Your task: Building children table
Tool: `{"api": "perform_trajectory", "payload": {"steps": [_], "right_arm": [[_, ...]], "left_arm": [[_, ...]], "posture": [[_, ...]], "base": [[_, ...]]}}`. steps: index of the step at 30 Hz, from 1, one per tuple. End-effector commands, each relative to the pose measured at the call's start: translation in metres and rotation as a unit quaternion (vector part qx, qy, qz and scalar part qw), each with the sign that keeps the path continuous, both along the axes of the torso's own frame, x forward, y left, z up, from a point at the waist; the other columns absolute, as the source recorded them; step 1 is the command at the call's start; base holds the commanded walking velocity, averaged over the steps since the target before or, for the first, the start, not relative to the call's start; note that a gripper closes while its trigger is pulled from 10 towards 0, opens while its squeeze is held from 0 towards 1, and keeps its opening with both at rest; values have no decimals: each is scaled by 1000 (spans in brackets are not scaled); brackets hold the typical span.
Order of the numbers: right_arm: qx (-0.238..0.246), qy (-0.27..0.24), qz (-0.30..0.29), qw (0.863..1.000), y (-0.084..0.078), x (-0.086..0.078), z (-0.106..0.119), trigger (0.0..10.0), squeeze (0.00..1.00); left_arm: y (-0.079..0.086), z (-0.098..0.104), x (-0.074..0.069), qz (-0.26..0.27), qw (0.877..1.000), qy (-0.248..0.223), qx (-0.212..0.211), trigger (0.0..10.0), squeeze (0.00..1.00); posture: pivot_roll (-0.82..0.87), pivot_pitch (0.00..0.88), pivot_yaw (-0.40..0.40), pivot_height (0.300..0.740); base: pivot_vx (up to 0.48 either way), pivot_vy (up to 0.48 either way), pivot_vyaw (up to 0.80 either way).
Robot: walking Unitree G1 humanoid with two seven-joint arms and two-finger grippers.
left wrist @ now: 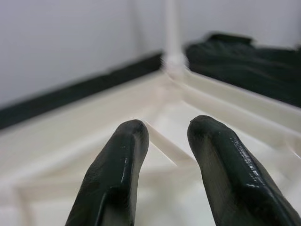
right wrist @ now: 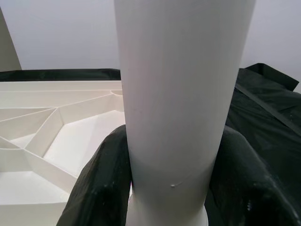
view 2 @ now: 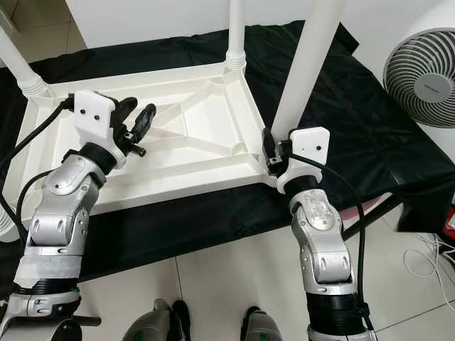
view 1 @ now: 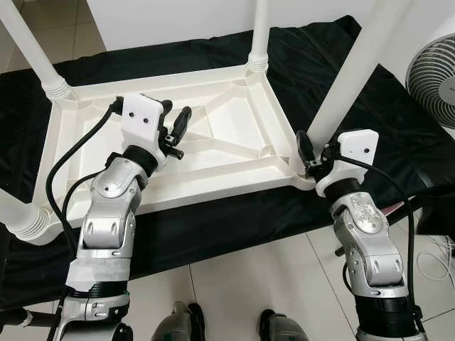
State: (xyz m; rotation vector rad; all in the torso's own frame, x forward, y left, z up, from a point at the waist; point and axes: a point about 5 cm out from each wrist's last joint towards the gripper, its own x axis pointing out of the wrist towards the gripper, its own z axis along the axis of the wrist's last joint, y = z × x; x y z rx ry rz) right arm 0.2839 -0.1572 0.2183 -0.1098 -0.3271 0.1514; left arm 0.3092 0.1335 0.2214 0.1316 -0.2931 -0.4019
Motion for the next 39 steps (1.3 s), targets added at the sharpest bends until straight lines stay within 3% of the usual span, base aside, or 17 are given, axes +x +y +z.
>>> {"api": "perform_trajectory", "payload": {"steps": [1,3,15,28,39], "right_arm": [[-1,34,1,999,1,-1,-14,10000,0],[-3,40,5,999,1,-5,-17,10000,0],[-35,54,20,998,-7,-13,-26,10000,0],[-56,77,54,994,-9,-4,-37,10000,0],[34,146,49,987,-28,0,-57,10000,0]], "left_arm": [[-8,-4,-5,-33,999,12,5,10000,0],[-21,-9,-14,-76,997,18,14,10000,0],[-41,-10,-21,-138,990,24,19,10000,0],[-57,-14,-33,-199,978,34,48,10000,0],[-64,-14,-33,-210,976,39,52,10000,0]], "posture": [[-85,171,68,740],[-84,165,61,740],[-101,152,63,740],[-107,139,68,740],[-104,152,73,740]], "base": [[0,0,0],[0,0,0],[0,0,0],[0,0,0],[0,0,0]]}}
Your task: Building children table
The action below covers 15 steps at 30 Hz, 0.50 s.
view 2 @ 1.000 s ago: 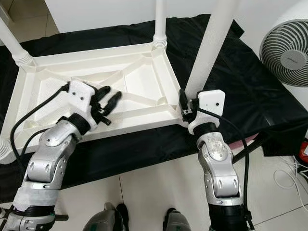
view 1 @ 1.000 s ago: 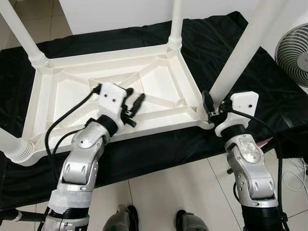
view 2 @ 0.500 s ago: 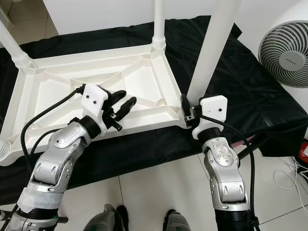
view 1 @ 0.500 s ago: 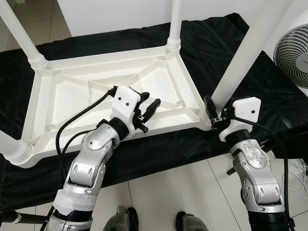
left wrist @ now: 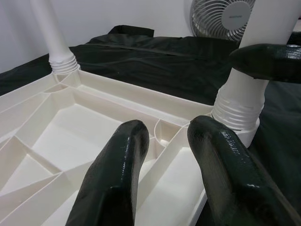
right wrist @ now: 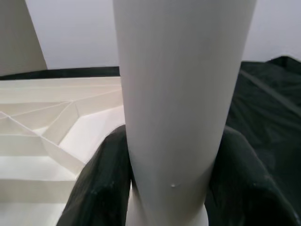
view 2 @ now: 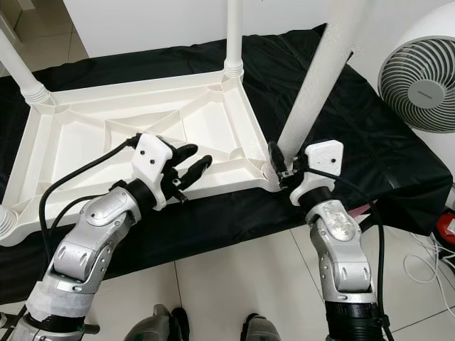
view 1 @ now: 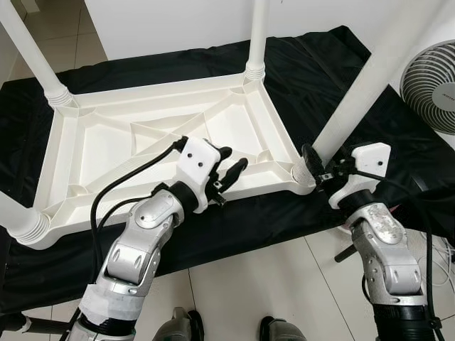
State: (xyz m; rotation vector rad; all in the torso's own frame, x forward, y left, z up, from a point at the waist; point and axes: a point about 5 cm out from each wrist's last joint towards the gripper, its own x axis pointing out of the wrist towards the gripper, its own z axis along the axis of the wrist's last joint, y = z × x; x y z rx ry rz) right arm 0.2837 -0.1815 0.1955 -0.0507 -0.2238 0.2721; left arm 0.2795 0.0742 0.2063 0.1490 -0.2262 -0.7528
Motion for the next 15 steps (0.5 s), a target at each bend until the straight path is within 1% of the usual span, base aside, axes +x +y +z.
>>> {"api": "perform_trajectory", "payload": {"steps": [1,3,8,10,12,15], "right_arm": [[21,95,-13,995,-4,2,-34,10000,0],[29,98,-15,995,-5,4,-34,10000,0],[29,95,-12,995,-5,8,-30,10000,0],[36,107,-13,993,-4,12,-29,10000,0],[32,118,-15,992,-4,15,-29,10000,0],[32,124,-17,992,-4,17,-29,10000,0]], "left_arm": [[-6,1,-4,-43,999,3,10,10000,0],[-6,2,-4,-43,999,1,11,10000,0],[-6,3,-4,-41,999,0,8,10000,0],[-6,3,-4,-41,999,0,8,10000,0],[-6,4,-4,-41,999,-1,9,10000,0],[-6,4,-4,-40,999,-2,9,10000,0]], "posture": [[-104,152,73,740],[-104,152,73,740],[-103,155,78,740],[-103,155,78,740],[-99,154,76,740],[-99,154,76,740]], "base": [[0,0,0],[0,0,0],[0,0,0],[0,0,0],[0,0,0],[0,0,0]]}}
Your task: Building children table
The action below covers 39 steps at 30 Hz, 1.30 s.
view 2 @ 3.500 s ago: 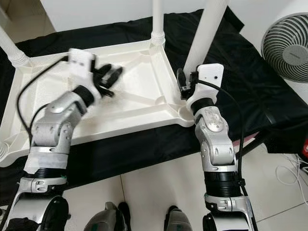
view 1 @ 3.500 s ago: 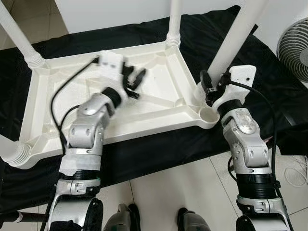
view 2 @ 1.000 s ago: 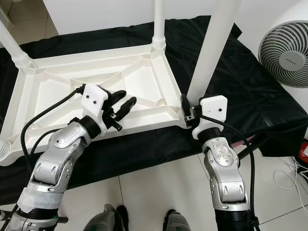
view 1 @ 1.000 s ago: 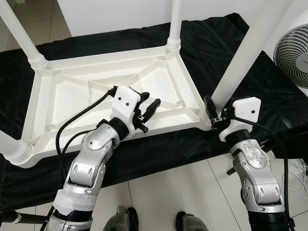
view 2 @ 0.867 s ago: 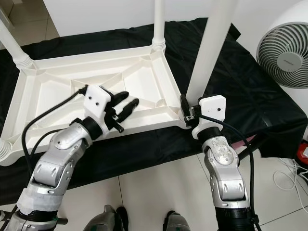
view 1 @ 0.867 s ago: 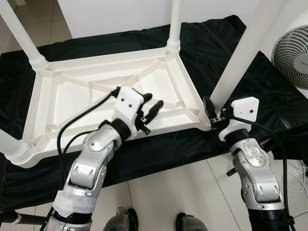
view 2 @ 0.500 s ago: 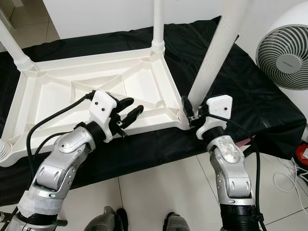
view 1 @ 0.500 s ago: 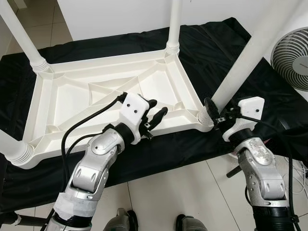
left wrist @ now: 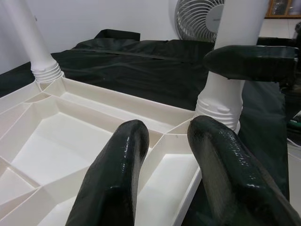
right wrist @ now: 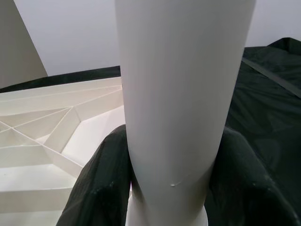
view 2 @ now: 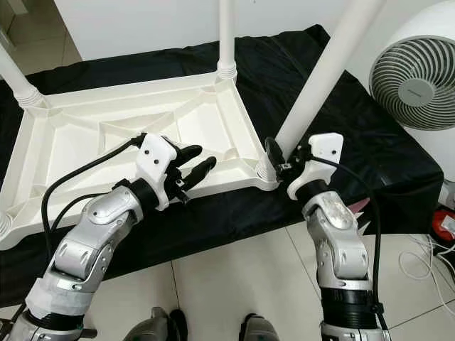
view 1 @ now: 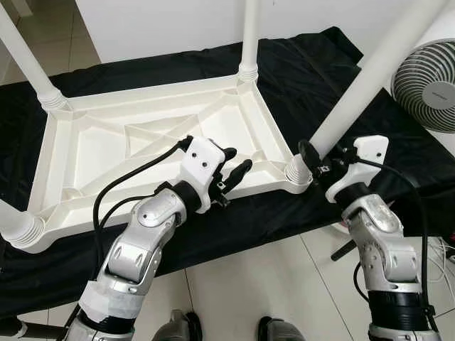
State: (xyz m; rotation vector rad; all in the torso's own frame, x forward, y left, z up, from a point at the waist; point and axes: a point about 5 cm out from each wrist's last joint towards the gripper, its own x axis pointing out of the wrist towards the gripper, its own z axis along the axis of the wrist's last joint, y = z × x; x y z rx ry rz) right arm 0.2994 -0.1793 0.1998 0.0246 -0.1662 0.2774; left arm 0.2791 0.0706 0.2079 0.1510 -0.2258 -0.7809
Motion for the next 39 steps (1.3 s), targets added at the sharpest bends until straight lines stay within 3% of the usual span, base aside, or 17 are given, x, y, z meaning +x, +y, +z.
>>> {"api": "perform_trajectory", "payload": {"steps": [1,6,13,23,27,29,39], "right_arm": [[-7,105,-25,994,-7,4,-34,10000,0],[-51,128,-17,990,-5,14,-31,10000,0],[-61,148,-3,987,1,19,-30,10000,0],[-103,137,29,985,11,19,-29,10000,0],[-128,121,34,984,13,19,-29,10000,0],[-135,85,41,986,17,18,-23,10000,0],[-108,23,58,992,25,3,-22,10000,0]], "left_arm": [[-2,2,-3,-26,1000,-2,7,10000,0],[-2,3,-3,-23,1000,-3,5,10000,0],[-2,4,-3,-20,1000,-4,1,10000,0],[-1,4,-4,-17,1000,-3,-3,10000,0],[0,5,-3,-15,1000,-3,-5,10000,0],[1,5,-2,-13,1000,-4,-4,10000,0],[4,6,-2,-6,1000,-7,-5,10000,0]], "posture": [[-99,154,76,740],[-98,155,71,740],[-96,150,65,740],[-96,142,58,740],[-100,140,60,740],[-97,136,57,740],[-96,126,56,740]], "base": [[0,0,0],[0,0,0],[0,0,0],[0,0,0],[0,0,0],[0,0,0],[0,0,0]]}}
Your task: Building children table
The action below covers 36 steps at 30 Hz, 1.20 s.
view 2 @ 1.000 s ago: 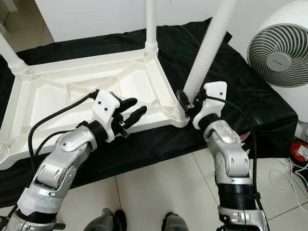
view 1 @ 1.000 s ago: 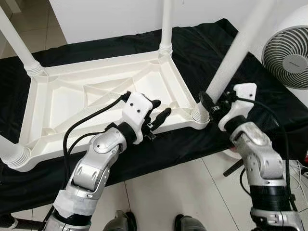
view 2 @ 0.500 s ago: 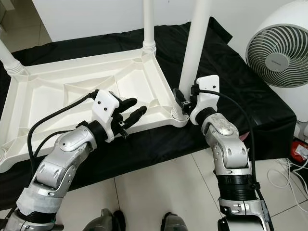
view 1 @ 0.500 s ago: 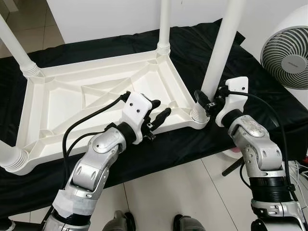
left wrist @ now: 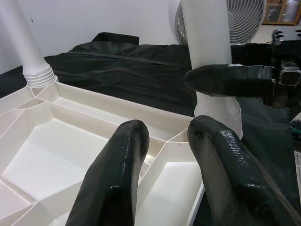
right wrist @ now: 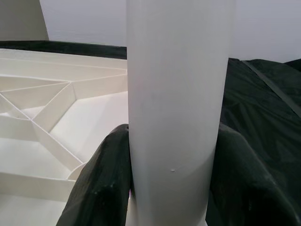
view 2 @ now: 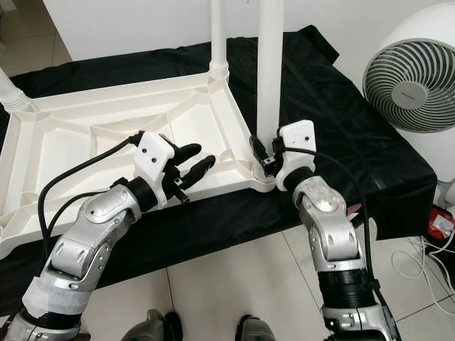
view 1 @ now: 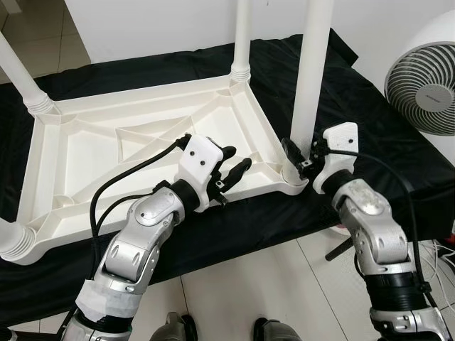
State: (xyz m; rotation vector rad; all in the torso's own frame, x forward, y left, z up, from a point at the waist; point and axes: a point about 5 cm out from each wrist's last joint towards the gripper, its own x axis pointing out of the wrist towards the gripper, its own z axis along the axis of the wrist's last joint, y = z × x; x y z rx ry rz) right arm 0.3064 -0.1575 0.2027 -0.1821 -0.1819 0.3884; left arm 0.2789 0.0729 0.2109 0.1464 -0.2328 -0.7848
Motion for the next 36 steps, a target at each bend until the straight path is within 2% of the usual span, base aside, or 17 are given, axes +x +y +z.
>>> {"api": "perform_trajectory", "payload": {"steps": [1,10,21,33,36], "right_arm": [[1,32,6,999,2,-6,-24,10000,0],[6,-8,-5,1000,-5,-13,-28,10000,0],[6,-27,4,1000,-2,-26,-37,10000,0],[14,-1,-13,1000,-7,-27,-52,10000,0],[27,27,-20,999,-9,-24,-56,10000,0]], "left_arm": [[2,3,-1,-4,1000,-4,-3,10000,0],[2,3,-1,-8,1000,-6,-1,10000,0],[3,4,-1,-7,1000,-5,0,10000,0],[4,5,-1,-7,1000,-7,1,10000,0],[5,5,-1,-7,1000,-7,1,10000,0]], "posture": [[-96,126,57,740],[-94,122,63,740],[-94,122,68,740],[-97,123,73,740],[-99,130,77,740]], "base": [[0,0,0],[0,0,0],[0,0,0],[0,0,0],[0,0,0]]}}
